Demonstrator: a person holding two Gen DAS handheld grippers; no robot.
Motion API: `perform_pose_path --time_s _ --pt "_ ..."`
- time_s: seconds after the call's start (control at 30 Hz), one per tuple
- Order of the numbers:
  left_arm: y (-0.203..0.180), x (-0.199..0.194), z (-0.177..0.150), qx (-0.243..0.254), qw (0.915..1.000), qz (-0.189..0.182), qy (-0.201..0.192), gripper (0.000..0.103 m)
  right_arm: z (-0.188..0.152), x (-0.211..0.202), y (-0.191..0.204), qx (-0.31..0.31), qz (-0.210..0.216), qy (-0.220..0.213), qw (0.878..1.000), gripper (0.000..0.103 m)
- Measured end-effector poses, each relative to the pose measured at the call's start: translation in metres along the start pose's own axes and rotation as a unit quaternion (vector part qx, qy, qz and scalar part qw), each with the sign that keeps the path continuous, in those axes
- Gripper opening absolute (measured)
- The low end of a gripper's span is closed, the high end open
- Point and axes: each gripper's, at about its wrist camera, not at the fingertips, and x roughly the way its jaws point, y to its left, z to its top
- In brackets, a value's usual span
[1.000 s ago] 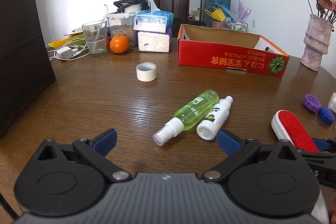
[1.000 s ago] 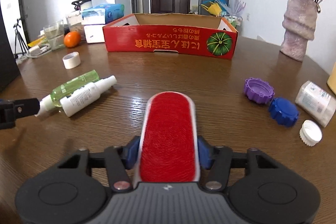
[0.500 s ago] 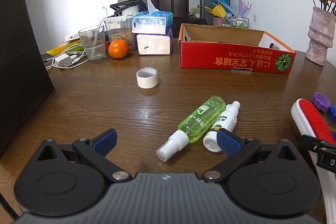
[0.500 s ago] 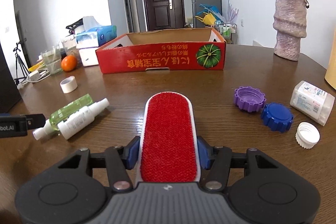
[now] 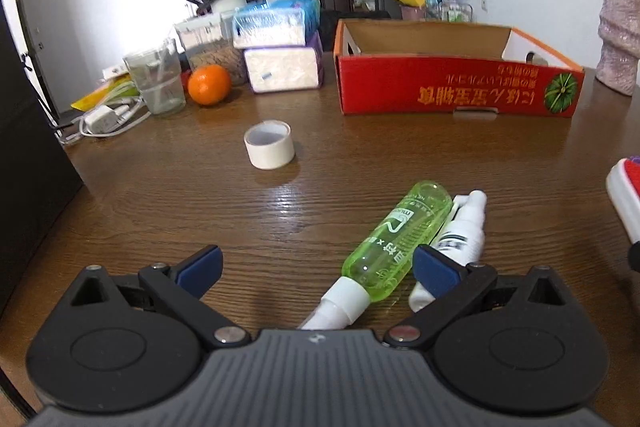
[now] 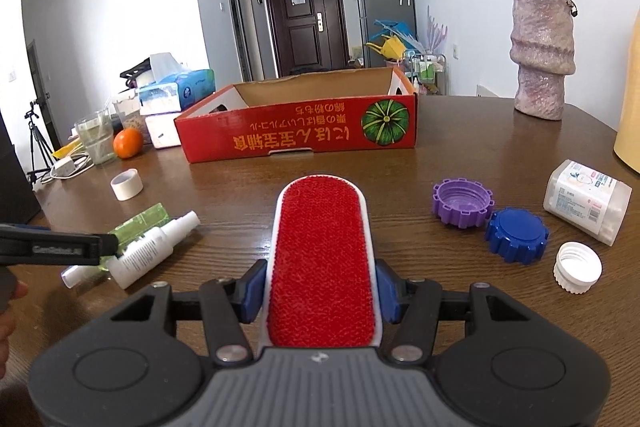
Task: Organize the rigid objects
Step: 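Grasp the green spray bottle with the left tool while the right tool holds the lint brush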
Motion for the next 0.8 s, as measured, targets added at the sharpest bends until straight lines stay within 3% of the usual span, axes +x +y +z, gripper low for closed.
perform_pose_path --time_s 0.37,0.53,0.63,0.77,0.8 --pt "-0.007 0.022 0.002 0.011 0.9998 -0.019 0.002 0.099 -0.001 0.002 -0.001 0.003 -0.009 -0.001 1.000 0.055" --pt "-0.006 0.025 0.001 0.004 0.9993 -0.037 0.000 0.082 -0.003 0.004 -0.001 0.001 -0.015 0.000 1.000 0.055" --pt "-0.006 0.025 0.000 0.000 0.9988 -0.048 0.000 0.066 -0.004 0.004 0.000 0.000 -0.017 0.000 1.000 0.055" --pt "-0.003 0.025 -0.001 -0.010 0.9983 -0.058 -0.001 0.062 -0.004 0.004 0.000 0.000 -0.018 -0.001 1.000 0.055" --pt "-0.002 0.025 -0.001 -0.012 0.9981 -0.061 -0.002 0.056 -0.004 0.004 0.000 0.000 -0.017 -0.001 1.000 0.055"
